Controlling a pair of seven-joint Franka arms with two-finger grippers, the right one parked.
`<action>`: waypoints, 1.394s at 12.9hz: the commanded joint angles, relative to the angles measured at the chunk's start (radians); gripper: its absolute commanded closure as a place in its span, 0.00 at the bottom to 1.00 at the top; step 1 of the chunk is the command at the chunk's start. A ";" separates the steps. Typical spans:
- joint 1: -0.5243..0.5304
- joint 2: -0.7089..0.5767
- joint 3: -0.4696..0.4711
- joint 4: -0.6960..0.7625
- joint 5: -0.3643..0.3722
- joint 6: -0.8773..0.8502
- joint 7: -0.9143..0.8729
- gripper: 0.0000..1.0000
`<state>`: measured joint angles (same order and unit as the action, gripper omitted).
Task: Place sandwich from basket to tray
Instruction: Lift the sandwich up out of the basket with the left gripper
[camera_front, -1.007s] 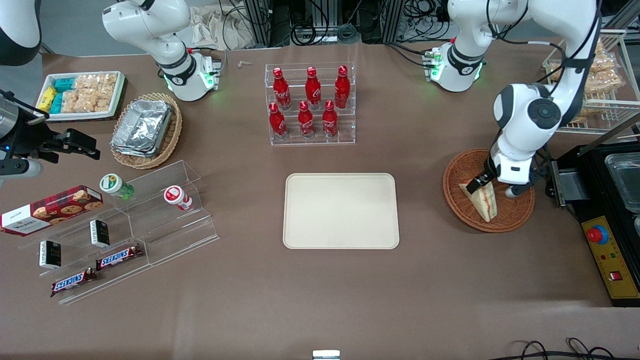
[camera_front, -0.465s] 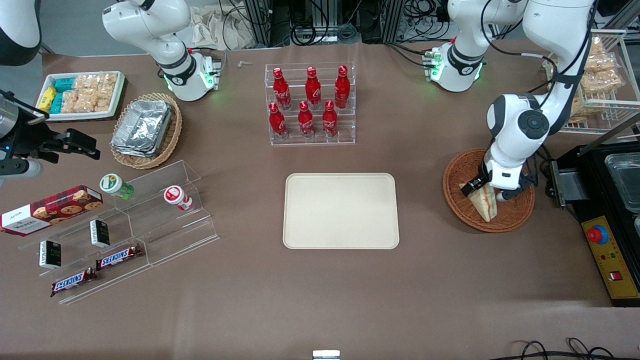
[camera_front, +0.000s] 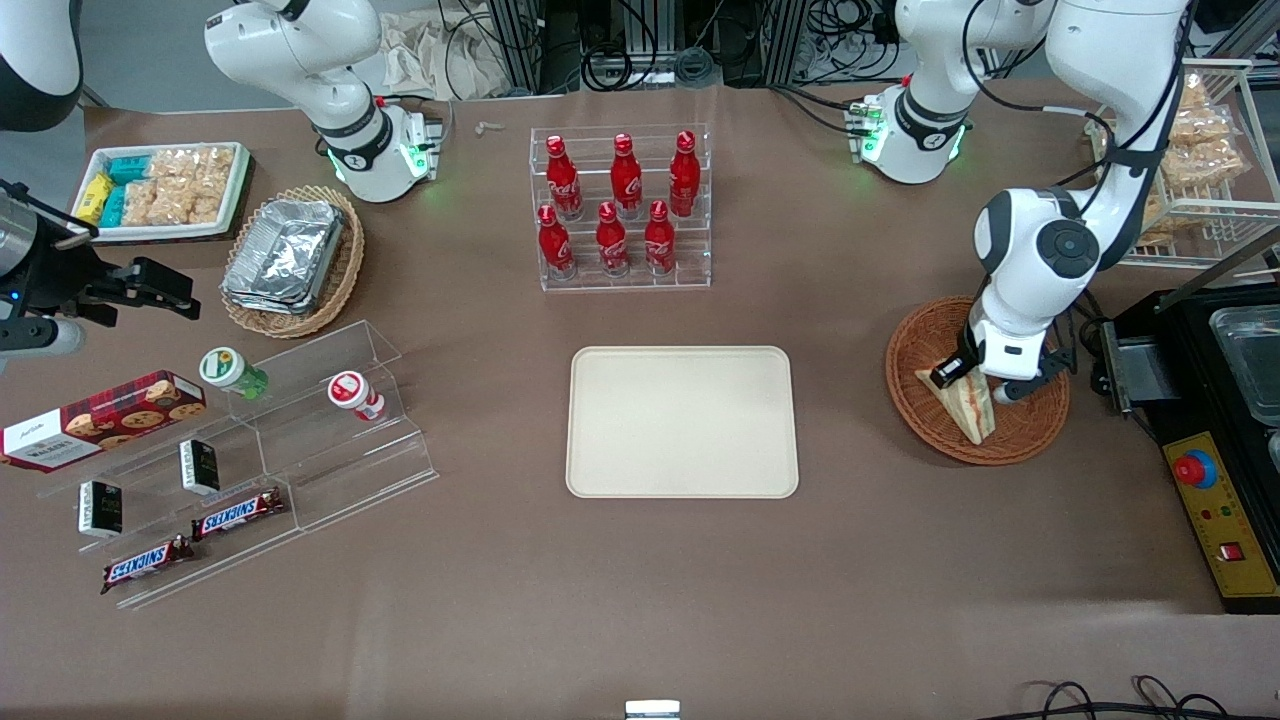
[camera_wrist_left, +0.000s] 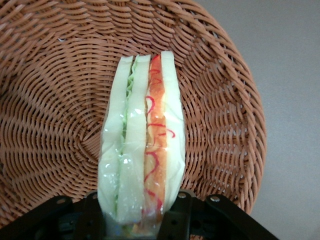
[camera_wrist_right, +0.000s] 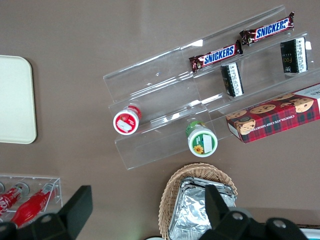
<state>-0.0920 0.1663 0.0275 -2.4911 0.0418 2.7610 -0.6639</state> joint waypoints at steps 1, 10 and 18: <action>0.000 -0.054 0.000 -0.017 0.020 -0.012 -0.042 1.00; 0.005 -0.171 0.002 0.599 0.018 -0.971 0.228 1.00; -0.029 0.025 -0.211 1.063 0.012 -1.187 0.489 1.00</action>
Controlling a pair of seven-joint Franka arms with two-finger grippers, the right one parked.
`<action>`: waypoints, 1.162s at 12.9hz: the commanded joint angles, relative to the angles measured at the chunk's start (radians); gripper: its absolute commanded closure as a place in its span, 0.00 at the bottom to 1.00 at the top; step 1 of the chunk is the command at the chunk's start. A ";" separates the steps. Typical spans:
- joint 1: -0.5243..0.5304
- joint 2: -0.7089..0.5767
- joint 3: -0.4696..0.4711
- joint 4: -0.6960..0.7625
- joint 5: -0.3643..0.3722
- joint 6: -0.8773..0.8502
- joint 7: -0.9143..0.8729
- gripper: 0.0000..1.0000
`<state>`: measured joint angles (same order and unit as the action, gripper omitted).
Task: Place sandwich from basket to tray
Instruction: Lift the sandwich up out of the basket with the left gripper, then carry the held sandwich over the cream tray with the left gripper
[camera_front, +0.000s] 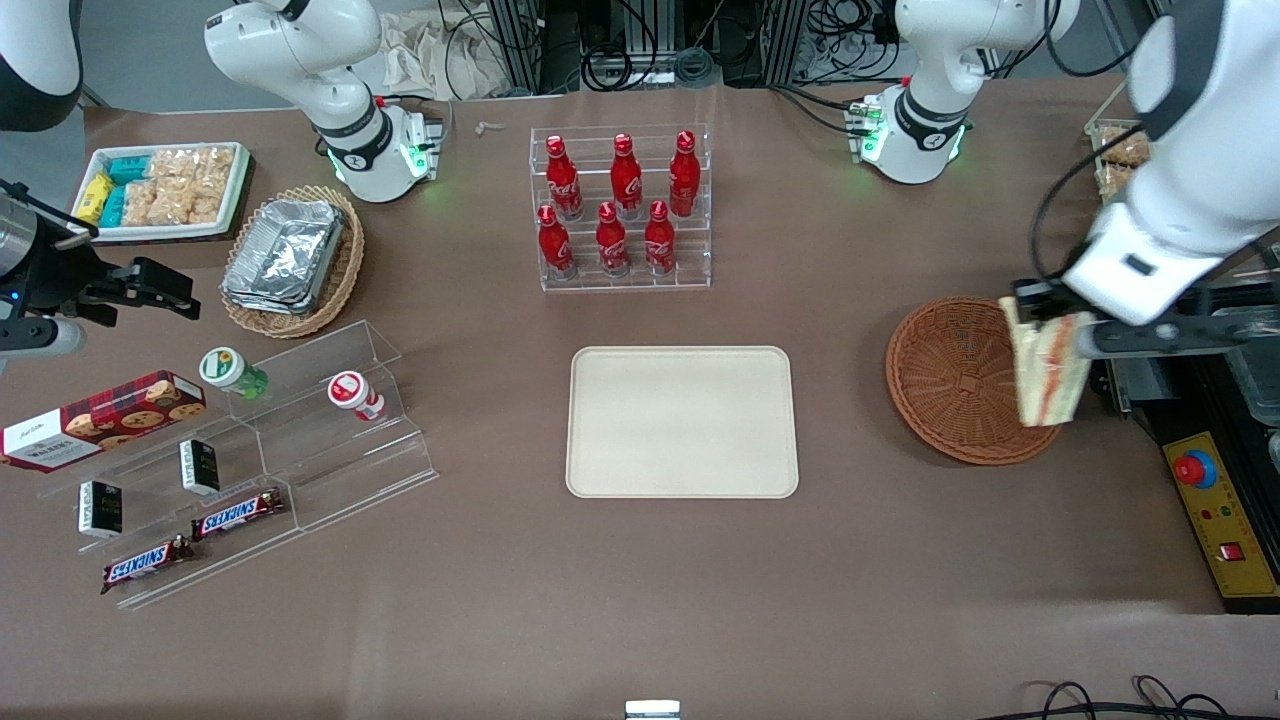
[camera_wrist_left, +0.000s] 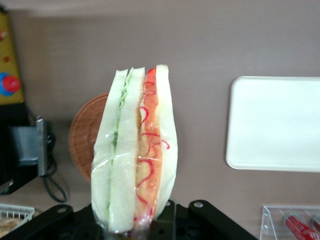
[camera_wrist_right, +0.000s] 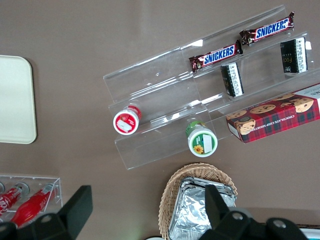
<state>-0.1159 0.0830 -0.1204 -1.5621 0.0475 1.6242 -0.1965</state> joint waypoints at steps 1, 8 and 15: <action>-0.005 0.133 -0.102 0.142 0.006 -0.046 0.013 1.00; -0.116 0.341 -0.145 0.088 0.075 0.233 -0.295 1.00; -0.200 0.420 -0.139 -0.160 0.141 0.682 -0.452 1.00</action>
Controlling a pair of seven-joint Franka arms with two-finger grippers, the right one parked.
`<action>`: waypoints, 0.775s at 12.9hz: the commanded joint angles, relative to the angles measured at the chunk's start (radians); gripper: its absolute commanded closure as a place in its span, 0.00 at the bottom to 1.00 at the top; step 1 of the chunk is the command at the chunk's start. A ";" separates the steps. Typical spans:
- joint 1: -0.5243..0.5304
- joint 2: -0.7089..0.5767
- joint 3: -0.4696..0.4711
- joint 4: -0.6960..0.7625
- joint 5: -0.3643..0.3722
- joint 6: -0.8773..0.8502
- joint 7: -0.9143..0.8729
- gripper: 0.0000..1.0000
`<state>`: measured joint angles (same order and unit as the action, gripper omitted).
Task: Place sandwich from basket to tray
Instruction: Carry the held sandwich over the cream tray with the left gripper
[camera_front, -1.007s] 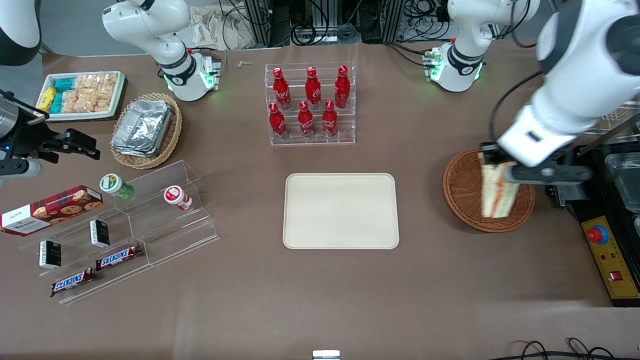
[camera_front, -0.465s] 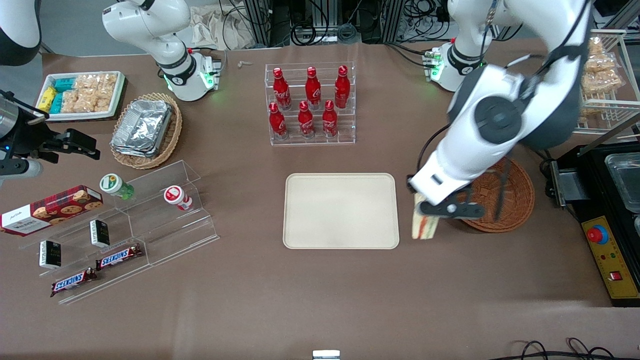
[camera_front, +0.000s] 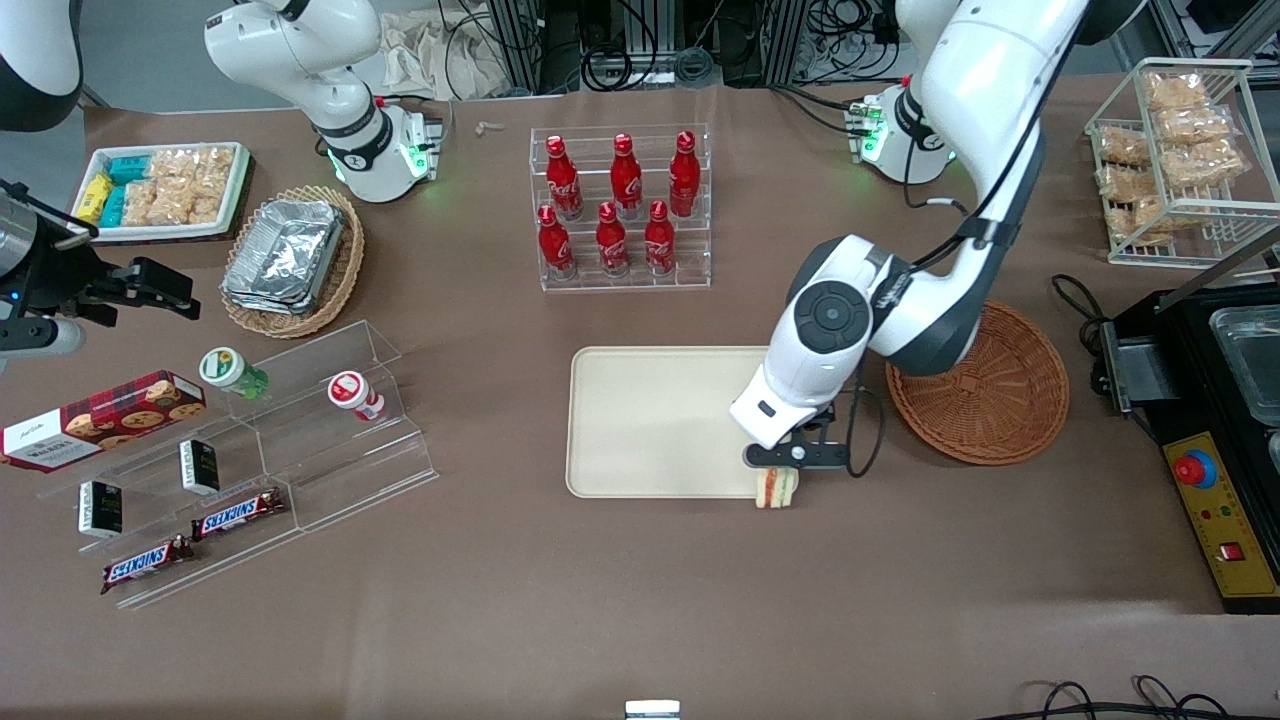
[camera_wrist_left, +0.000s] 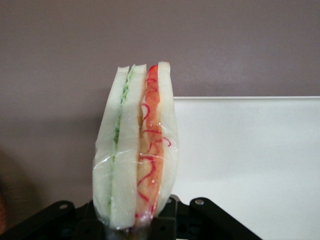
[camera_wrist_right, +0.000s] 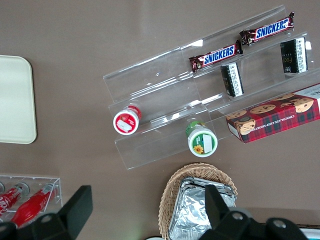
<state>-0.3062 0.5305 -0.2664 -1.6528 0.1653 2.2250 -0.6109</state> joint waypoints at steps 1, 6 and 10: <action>-0.010 -0.018 0.009 -0.105 0.023 0.149 -0.039 1.00; -0.002 0.016 0.012 -0.176 0.074 0.260 -0.041 1.00; -0.002 0.029 0.027 -0.215 0.077 0.318 -0.041 1.00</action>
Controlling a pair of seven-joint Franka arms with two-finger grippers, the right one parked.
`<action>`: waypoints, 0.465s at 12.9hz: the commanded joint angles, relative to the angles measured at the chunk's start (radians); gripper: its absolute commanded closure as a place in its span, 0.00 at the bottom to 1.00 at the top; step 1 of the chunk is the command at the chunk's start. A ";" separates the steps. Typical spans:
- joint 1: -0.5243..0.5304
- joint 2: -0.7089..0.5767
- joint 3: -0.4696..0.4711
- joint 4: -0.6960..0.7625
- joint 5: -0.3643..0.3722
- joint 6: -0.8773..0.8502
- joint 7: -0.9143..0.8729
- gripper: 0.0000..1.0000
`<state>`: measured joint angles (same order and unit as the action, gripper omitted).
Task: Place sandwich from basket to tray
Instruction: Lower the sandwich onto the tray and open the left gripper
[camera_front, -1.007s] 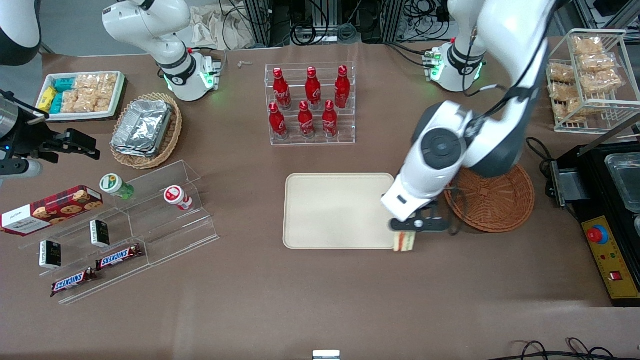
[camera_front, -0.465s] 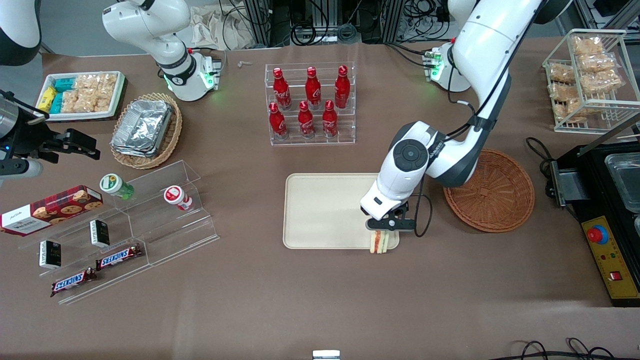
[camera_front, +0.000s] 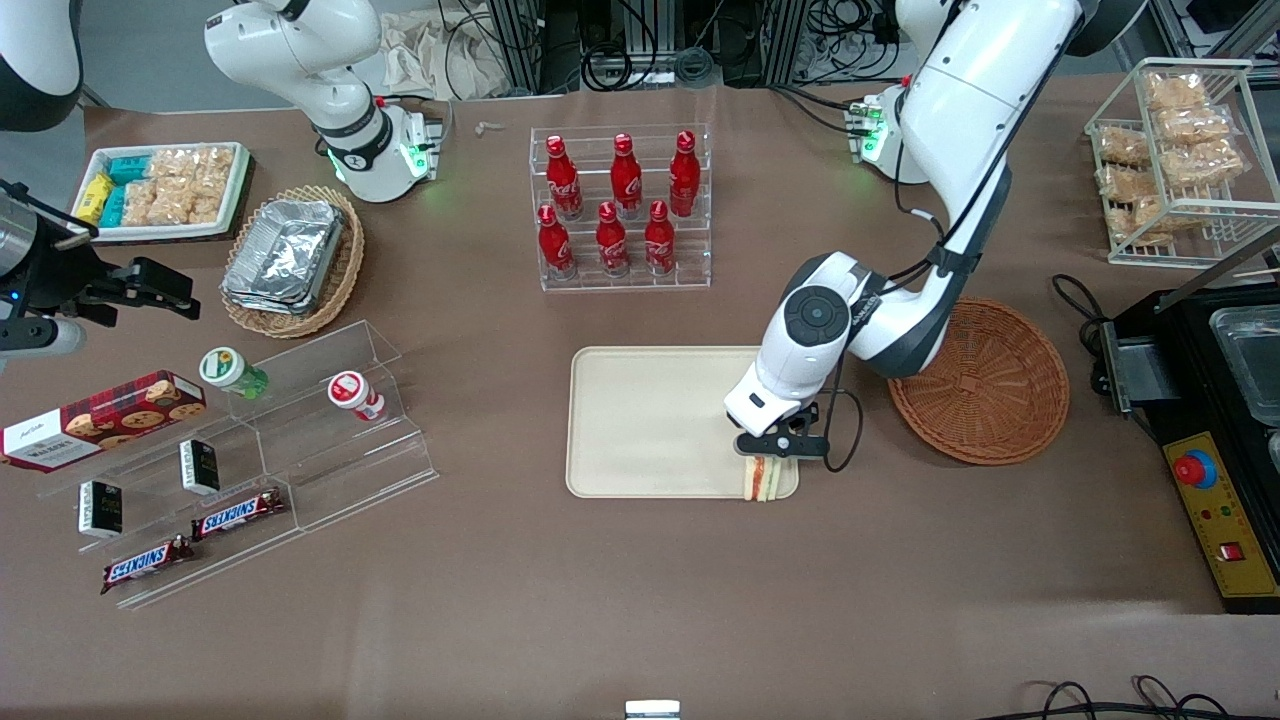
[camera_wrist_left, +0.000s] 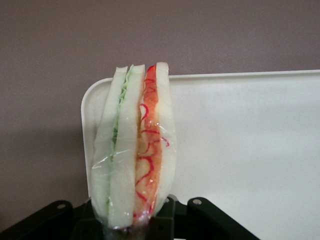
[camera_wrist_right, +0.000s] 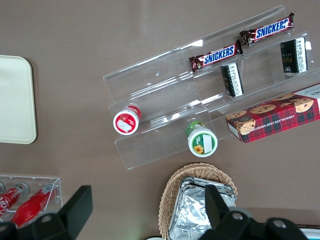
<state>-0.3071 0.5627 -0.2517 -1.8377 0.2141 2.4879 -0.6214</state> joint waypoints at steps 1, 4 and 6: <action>-0.001 0.006 0.014 -0.038 0.028 0.069 -0.032 1.00; -0.006 0.031 0.014 -0.037 0.028 0.098 -0.061 0.99; -0.009 0.029 0.014 -0.038 0.028 0.098 -0.072 0.99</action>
<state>-0.3090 0.5934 -0.2398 -1.8688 0.2147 2.5617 -0.6463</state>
